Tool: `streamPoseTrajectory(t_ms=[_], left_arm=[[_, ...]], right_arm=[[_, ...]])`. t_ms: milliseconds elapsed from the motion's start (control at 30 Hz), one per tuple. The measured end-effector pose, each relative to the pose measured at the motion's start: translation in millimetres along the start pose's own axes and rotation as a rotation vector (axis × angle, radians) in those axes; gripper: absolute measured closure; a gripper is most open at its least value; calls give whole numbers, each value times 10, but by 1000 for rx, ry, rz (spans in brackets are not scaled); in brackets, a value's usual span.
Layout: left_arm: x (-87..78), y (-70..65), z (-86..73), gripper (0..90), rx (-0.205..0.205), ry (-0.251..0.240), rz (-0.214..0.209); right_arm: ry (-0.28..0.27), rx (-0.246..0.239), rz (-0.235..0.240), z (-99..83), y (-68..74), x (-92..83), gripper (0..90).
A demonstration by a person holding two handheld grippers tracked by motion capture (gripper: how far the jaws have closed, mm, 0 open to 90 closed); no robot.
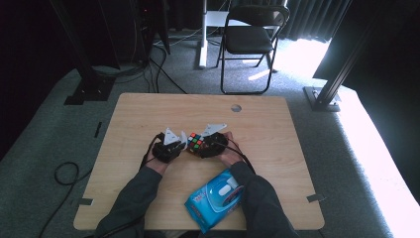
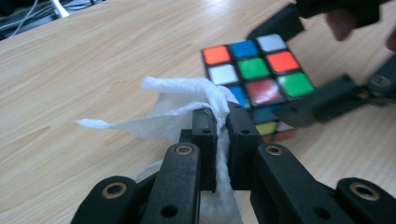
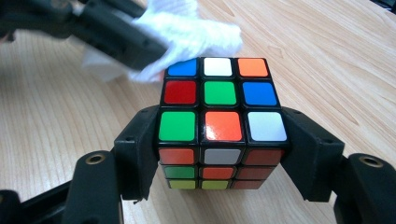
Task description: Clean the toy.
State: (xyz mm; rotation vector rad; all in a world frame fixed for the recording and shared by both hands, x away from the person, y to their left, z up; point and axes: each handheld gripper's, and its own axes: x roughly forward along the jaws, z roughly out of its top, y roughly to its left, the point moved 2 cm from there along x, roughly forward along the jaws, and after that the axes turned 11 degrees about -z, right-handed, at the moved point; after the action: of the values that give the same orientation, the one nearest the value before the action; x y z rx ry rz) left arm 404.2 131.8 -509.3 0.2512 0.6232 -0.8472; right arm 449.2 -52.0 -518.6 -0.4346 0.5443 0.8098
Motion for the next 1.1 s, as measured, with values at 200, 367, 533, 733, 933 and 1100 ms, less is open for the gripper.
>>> streamPoseTrajectory(t_ms=[200,367,533,733,933,1100], left_arm=[[79,-85,-30,842,17,20,-26],[156,-135,-64,842,40,54,-41],[234,-179,-96,842,48,73,-51],[304,-195,-124,842,50,95,-63],[340,-274,-126,841,66,96,-78],[325,-342,-76,841,89,81,-95]], right_arm=[[-2,4,-13,0,-8,-4,345],[-18,25,-4,3,-29,-16,345],[-24,32,-4,5,-35,-23,345],[-37,47,-2,6,-54,-32,345],[-38,60,-1,9,-58,-35,345],[-40,62,-2,7,-65,-33,345]])
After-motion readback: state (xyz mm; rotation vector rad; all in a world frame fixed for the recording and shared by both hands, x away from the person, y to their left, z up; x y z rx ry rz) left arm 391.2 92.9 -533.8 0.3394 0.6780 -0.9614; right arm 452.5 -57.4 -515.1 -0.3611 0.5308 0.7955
